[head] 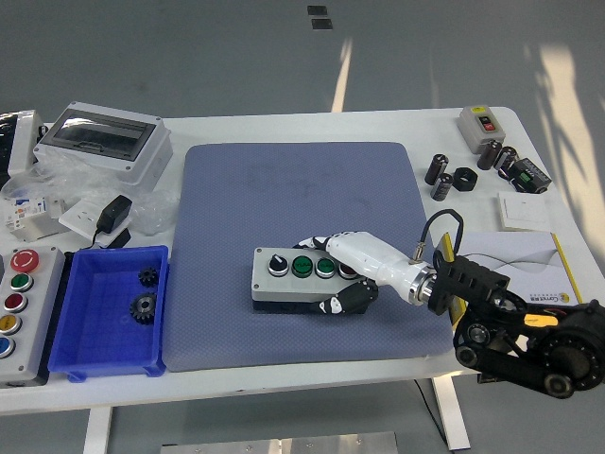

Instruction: Pick up the button,place it on the desk,press the button,press the button

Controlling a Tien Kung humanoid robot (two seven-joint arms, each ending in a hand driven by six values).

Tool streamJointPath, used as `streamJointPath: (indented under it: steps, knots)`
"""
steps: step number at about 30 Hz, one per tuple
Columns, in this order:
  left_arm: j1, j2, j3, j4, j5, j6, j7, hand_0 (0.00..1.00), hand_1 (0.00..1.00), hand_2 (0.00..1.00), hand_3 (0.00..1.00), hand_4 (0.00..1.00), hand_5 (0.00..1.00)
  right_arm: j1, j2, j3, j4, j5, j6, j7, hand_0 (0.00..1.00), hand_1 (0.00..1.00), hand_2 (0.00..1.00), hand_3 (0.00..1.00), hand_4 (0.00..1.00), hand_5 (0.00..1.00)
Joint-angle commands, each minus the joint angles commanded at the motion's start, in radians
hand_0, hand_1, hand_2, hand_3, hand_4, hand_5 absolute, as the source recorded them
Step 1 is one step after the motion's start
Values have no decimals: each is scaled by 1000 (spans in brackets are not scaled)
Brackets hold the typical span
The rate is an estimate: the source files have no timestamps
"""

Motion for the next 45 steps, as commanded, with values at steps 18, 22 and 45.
streamJointPath:
  steps: [18, 22, 45]
  knots:
    - [1, -1, 2, 0, -1, 0, 0, 624, 580, 559, 615, 643, 215, -7, -6, 12, -3, 76, 10, 12, 880, 861, 847, 889, 321, 2]
    - [2, -2, 2, 0, -1, -1, 0, 625, 581, 559, 615, 641, 213, -8, -13, 20, 4, 105, 20, 12, 882, 863, 850, 893, 348, 2]
    - [4, -4, 4, 0, 2, -2, -1, 625, 580, 557, 613, 636, 209, -22, -42, 62, 35, 149, 49, 8, 895, 873, 866, 915, 395, 2]
